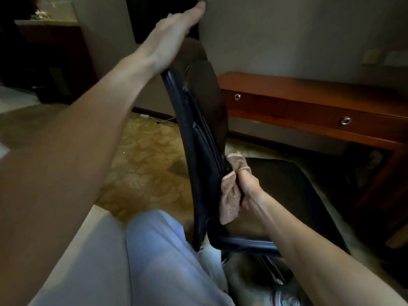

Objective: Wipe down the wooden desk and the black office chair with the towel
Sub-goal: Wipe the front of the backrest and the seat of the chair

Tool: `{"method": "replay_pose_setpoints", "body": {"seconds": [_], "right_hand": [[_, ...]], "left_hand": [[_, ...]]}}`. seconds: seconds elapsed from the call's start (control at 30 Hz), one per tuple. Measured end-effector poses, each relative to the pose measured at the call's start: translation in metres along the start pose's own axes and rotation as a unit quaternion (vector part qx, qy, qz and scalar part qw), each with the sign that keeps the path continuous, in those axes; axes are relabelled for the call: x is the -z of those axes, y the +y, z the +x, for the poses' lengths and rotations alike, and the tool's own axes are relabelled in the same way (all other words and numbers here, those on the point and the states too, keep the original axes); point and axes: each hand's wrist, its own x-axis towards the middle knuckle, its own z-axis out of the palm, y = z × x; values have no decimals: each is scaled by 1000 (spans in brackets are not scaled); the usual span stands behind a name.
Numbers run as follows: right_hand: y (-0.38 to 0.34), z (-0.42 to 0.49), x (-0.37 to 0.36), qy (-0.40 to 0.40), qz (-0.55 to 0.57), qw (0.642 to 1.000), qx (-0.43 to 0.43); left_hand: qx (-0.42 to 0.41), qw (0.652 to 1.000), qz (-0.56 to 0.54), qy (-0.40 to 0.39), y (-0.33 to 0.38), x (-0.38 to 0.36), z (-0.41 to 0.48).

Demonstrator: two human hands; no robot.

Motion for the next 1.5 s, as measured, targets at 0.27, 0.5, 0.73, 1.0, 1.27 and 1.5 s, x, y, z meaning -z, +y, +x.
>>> {"method": "replay_pose_setpoints", "body": {"seconds": [0.27, 0.5, 0.73, 1.0, 1.27, 1.5], "right_hand": [[-55, -74, 25, -2, 84, 983, 165], [-55, -121, 64, 78, -48, 880, 466], [85, -77, 119, 152, -132, 875, 441], [91, -28, 130, 131, -123, 962, 205], [-11, -57, 129, 254, -9, 930, 266], [-102, -127, 100, 213, 26, 814, 540]], "left_hand": [[-95, 995, 13, 20, 50, -72, -57], [-202, 958, 203, -4, 71, -101, -72], [-230, 932, 280, -4, 71, -111, -60], [-219, 931, 280, 87, 52, -120, -46], [-216, 876, 388, 187, 64, -171, -29], [-256, 877, 382, 141, 66, -203, 6]]}}
